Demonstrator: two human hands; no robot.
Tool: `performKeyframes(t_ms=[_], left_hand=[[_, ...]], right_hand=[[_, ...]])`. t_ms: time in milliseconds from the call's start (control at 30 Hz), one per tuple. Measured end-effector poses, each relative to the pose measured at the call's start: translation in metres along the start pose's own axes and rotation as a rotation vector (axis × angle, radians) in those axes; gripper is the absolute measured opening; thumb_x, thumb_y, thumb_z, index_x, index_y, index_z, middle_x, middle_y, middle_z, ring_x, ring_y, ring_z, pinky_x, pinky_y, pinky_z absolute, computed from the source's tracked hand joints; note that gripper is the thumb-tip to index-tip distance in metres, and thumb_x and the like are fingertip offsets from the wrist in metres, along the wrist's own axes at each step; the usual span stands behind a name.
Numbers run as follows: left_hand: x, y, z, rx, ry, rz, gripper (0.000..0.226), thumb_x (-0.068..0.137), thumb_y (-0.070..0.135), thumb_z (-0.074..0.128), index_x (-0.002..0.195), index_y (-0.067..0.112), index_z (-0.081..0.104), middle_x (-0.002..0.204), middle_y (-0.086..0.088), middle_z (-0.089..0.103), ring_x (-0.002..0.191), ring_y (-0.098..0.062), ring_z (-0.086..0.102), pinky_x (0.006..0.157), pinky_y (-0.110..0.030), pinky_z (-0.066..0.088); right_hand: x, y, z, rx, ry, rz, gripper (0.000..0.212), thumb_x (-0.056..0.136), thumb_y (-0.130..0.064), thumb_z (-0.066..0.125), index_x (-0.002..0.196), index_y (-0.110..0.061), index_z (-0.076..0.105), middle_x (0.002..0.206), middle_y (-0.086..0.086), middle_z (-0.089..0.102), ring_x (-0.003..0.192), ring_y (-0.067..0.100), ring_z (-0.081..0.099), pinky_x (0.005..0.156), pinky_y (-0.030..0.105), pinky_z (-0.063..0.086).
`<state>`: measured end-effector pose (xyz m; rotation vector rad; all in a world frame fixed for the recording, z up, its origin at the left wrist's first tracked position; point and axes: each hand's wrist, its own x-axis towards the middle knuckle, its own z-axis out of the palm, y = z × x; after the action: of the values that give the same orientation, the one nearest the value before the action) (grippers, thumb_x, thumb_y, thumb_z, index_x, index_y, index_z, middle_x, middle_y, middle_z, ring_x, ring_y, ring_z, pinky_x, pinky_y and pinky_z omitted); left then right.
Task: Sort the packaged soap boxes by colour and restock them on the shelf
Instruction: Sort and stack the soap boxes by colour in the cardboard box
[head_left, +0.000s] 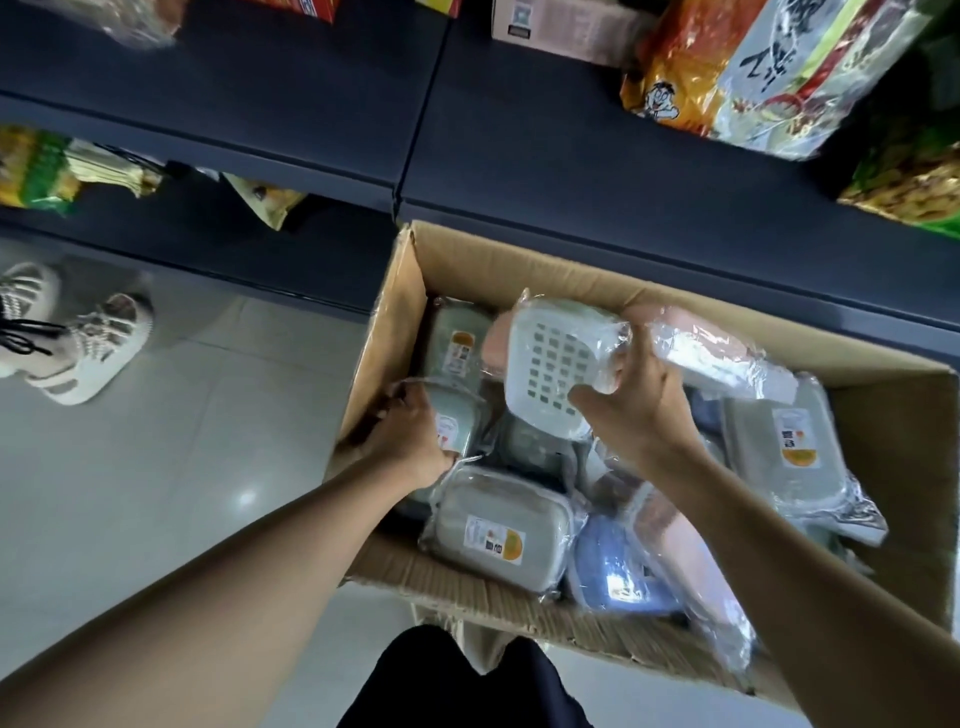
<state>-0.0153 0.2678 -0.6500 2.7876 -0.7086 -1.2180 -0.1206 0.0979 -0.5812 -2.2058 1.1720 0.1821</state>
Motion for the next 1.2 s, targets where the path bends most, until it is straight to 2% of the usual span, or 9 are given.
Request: performKeyframes(t_ms=[133,267,433,667,833,967,1033,1100,1200], left_hand=[[0.003,0.0,0.001,0.025,-0.033,-0.012,0.096,0.071,0.037,0.081,0.14,0.004,0.023,0.142,-0.02,0.036,0.125,-0.034,0.045,0.094,-0.039,0.044],[0.0,0.002,-0.013,0.086,0.01,0.016,0.076,0.078,0.036,0.074,0.136,0.006,0.035,0.141,-0.015,0.038,0.129,-0.03,0.041,0.103,-0.039,0.04],[-0.011,0.036,-0.034,-0.105,0.118,0.163,0.078,0.078,0.028,0.072,0.141,0.014,0.028,0.141,-0.011,0.04,0.127,-0.029,0.042,0.094,-0.042,0.046],[-0.033,0.087,-0.054,-0.208,0.061,0.265,0.069,0.082,0.023,0.072,0.139,0.018,0.033,0.135,-0.007,0.048,0.116,-0.025,0.052,0.094,-0.034,0.045],[-0.05,0.104,-0.052,-0.242,-0.249,0.314,0.061,0.083,0.027,0.071,0.136,0.03,0.041,0.11,0.002,0.06,0.088,-0.011,0.058,0.068,-0.02,0.043],[-0.068,0.126,-0.038,-0.25,-0.324,0.388,0.053,0.084,0.023,0.07,0.131,0.028,0.046,0.11,0.001,0.062,0.097,-0.014,0.062,0.085,-0.029,0.05],[-0.072,0.133,-0.033,-0.238,-0.317,0.404,0.051,0.084,0.024,0.07,0.13,0.028,0.047,0.116,-0.001,0.059,0.1,-0.016,0.061,0.083,-0.028,0.049],[-0.075,0.137,-0.03,-0.201,-0.302,0.404,0.055,0.085,0.025,0.068,0.134,0.026,0.044,0.124,-0.002,0.056,0.106,-0.016,0.059,0.079,-0.025,0.046],[-0.077,0.136,-0.027,-0.133,-0.243,0.392,0.056,0.088,0.024,0.065,0.139,0.021,0.04,0.131,-0.003,0.053,0.115,-0.018,0.054,0.083,-0.025,0.046]], right_hand=[[-0.002,0.014,0.008,-0.053,-0.105,0.017,0.045,0.076,-0.017,0.065,0.104,-0.019,0.03,0.098,0.005,0.054,0.081,0.029,0.054,0.06,0.031,0.039],[-0.004,0.024,0.005,-0.027,-0.127,0.007,0.044,0.078,-0.014,0.065,0.112,-0.016,0.037,0.094,0.003,0.051,0.078,0.027,0.051,0.052,0.028,0.031],[-0.013,0.025,-0.029,0.027,0.045,-0.105,0.054,0.071,-0.011,0.059,0.121,-0.018,0.039,0.074,0.008,0.056,0.068,0.034,0.059,0.063,0.041,0.051],[-0.027,0.059,-0.075,-0.169,0.314,-0.402,0.035,0.062,0.009,0.061,0.093,-0.006,0.056,0.08,0.009,0.06,0.05,0.034,0.054,0.043,0.031,0.04],[-0.034,0.107,-0.086,-0.19,0.116,-0.324,0.044,0.061,0.016,0.055,0.097,-0.01,0.054,0.097,0.009,0.063,0.069,0.039,0.061,0.052,0.042,0.05],[-0.036,0.136,-0.103,-0.076,0.009,-0.365,0.052,0.063,0.017,0.038,0.101,-0.009,0.063,0.101,0.009,0.068,0.088,0.033,0.067,0.068,0.047,0.055],[-0.035,0.144,-0.114,-0.106,0.059,-0.314,0.056,0.064,0.019,0.04,0.102,-0.014,0.065,0.105,0.01,0.068,0.089,0.033,0.067,0.069,0.046,0.055],[-0.037,0.138,-0.122,-0.094,0.099,-0.249,0.042,0.077,0.011,0.046,0.106,-0.015,0.063,0.111,0.011,0.065,0.092,0.034,0.066,0.072,0.044,0.053],[-0.044,0.112,-0.117,-0.055,-0.013,-0.141,0.027,0.092,-0.031,0.051,0.115,-0.017,0.058,0.12,0.01,0.059,0.105,0.032,0.058,0.084,0.041,0.048]])
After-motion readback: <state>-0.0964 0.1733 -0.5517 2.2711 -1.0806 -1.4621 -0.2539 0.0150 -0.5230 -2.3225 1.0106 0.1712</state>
